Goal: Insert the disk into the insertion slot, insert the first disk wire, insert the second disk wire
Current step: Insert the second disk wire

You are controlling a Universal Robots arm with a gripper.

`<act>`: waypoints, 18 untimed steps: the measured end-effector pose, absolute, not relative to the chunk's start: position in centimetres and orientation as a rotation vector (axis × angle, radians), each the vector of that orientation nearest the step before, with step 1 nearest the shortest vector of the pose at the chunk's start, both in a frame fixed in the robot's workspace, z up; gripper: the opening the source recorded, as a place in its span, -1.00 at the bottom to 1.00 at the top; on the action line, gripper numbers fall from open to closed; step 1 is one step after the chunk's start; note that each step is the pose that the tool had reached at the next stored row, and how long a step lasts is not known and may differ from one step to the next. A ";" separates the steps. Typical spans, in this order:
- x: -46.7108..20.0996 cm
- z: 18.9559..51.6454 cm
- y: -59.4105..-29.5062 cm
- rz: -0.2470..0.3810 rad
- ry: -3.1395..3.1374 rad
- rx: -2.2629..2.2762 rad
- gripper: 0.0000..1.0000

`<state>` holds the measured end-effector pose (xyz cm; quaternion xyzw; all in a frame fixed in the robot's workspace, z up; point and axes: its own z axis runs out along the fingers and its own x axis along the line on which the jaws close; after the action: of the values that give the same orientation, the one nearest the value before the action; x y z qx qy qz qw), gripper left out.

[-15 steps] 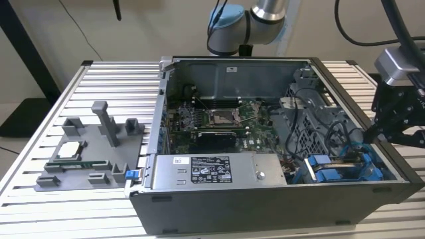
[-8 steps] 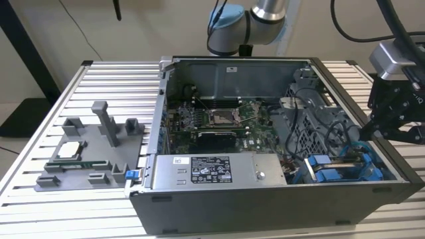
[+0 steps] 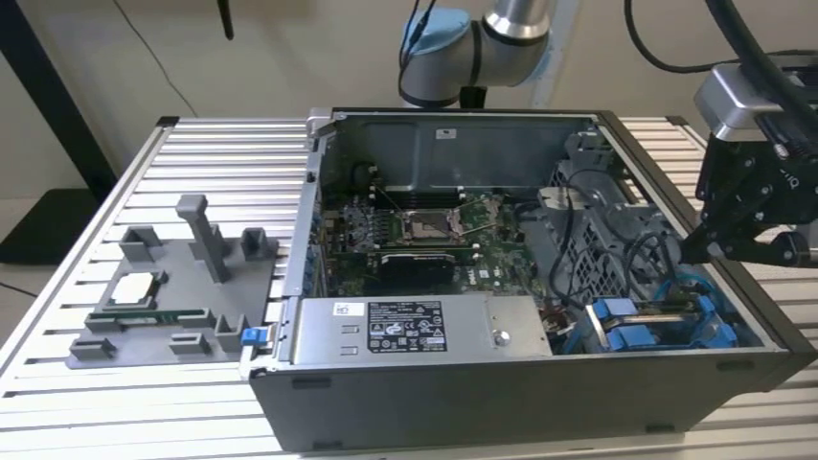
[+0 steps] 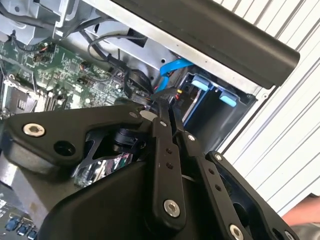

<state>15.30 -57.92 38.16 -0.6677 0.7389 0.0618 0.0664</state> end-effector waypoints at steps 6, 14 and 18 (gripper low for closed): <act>14.2 38.6 -57.8 0.187 2.228 -2.013 -1.00; 12.9 38.5 -57.8 0.187 2.228 -2.013 -1.00; 12.5 38.2 -57.8 0.187 2.228 -2.013 -1.00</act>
<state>12.47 -57.76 38.21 -0.6677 0.7389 0.0619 0.0665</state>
